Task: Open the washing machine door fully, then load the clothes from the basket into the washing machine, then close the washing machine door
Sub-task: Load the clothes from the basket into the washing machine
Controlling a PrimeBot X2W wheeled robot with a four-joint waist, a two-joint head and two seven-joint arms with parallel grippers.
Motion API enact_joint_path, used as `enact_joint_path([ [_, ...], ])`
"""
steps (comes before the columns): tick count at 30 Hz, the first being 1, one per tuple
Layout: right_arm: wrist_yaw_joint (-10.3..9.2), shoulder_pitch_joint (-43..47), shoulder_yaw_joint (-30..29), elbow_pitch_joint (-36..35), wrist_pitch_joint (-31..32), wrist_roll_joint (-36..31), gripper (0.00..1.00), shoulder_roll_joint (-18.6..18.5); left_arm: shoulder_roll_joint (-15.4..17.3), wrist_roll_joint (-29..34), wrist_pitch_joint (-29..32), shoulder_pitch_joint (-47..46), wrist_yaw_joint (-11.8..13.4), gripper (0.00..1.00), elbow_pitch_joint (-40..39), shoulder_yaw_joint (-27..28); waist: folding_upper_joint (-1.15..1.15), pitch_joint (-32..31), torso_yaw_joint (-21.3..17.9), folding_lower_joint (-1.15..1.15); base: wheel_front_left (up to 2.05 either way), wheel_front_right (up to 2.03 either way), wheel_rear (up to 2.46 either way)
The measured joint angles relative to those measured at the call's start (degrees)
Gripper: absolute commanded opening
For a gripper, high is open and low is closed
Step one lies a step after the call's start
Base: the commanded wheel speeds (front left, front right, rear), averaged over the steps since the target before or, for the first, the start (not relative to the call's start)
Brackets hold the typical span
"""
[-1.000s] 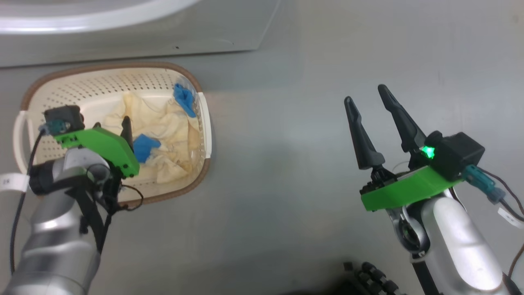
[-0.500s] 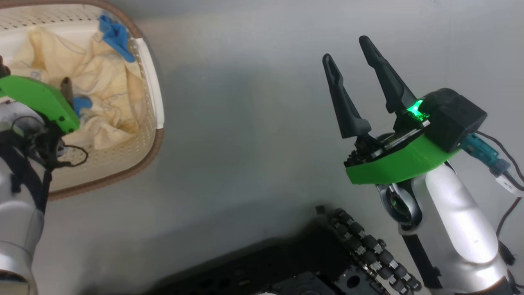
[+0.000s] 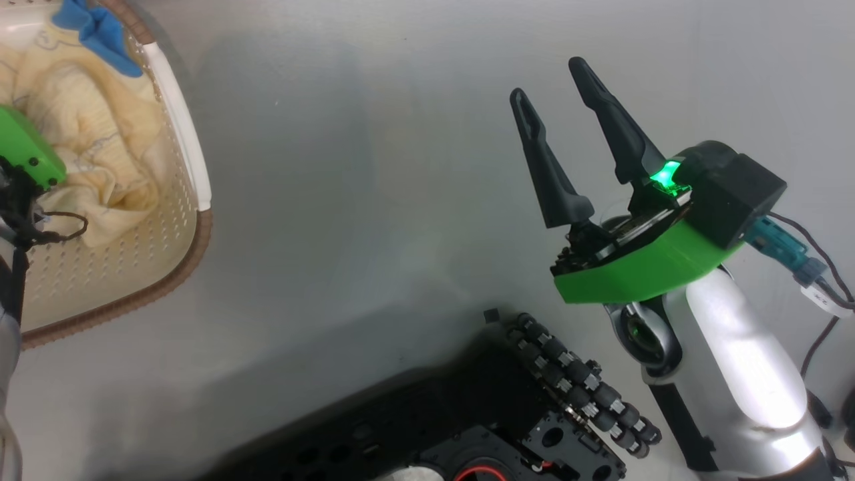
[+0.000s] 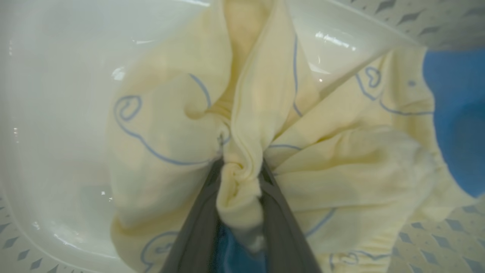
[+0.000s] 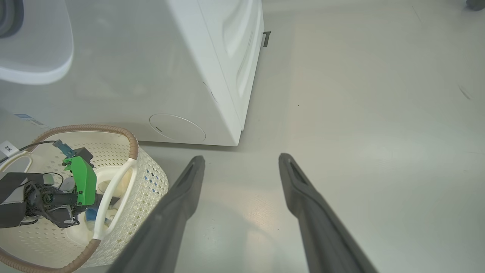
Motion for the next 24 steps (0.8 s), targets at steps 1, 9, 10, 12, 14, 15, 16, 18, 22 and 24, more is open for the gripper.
enact_joint_path([
  [1,0.0,0.0,0.0,0.0,0.0,0.0,1.0,0.0,0.0,0.0,0.0,0.0,0.0,0.0,0.0,0.0,0.0,0.0,0.0,0.0,0.0,0.0,0.0],
  [9,0.0,-0.19,-1.02,0.02,0.0,0.42,1.0,0.01,-0.96,0.53,-2.29,-0.1,-0.14,0.0,1.26,-1.08,-0.01,-0.86,0.92,0.01,0.0,0.0,0.0],
  [10,0.0,-0.27,-1.25,0.12,0.0,0.41,1.0,0.01,-1.25,0.59,-2.69,-0.09,-0.16,0.0,1.47,-1.42,-0.01,-1.1,1.15,0.02,0.0,0.0,0.0],
  [12,0.0,-0.38,-1.71,0.16,0.0,0.4,1.0,0.01,-1.85,1.09,-4.12,0.15,-0.62,0.0,1.79,-2.18,-0.01,-1.75,1.62,0.03,0.0,0.0,0.0],
  [14,0.0,-0.54,-2.35,0.24,0.0,-0.2,1.0,0.01,-2.29,1.64,-5.8,0.95,-0.68,0.0,1.94,-2.92,-0.01,-2.58,2.12,0.02,0.0,0.0,0.0],
  [15,0.0,-0.54,-2.74,0.26,0.0,-0.35,1.0,0.01,-2.59,1.76,-6.97,1.31,-0.78,0.0,1.93,-3.0,-0.01,-3.01,2.41,0.02,0.0,0.0,0.0],
  [16,0.0,-0.53,-3.18,0.41,0.0,-0.62,1.0,0.01,-2.83,1.87,-8.15,1.57,-1.11,0.0,1.94,-3.13,-0.01,-3.47,2.71,0.02,0.0,0.0,0.0],
  [18,0.0,-0.51,-3.94,0.77,0.0,-0.97,1.0,0.01,-3.42,2.12,-10.71,1.81,-1.11,0.0,1.92,-3.45,-0.01,-4.55,3.31,0.03,0.0,0.0,0.0],
  [22,0.0,-0.31,-5.38,1.27,0.0,-1.75,1.0,0.01,-4.08,2.78,-16.19,2.52,-1.1,0.0,1.83,-4.17,-0.01,-7.06,4.55,0.02,0.0,0.0,0.0],
  [24,0.0,0.01,-6.24,1.58,0.0,-2.21,1.0,0.01,-4.32,3.16,-19.13,3.26,-1.09,0.0,1.82,-4.45,-0.01,-8.49,5.19,0.02,0.0,0.0,0.0],
])
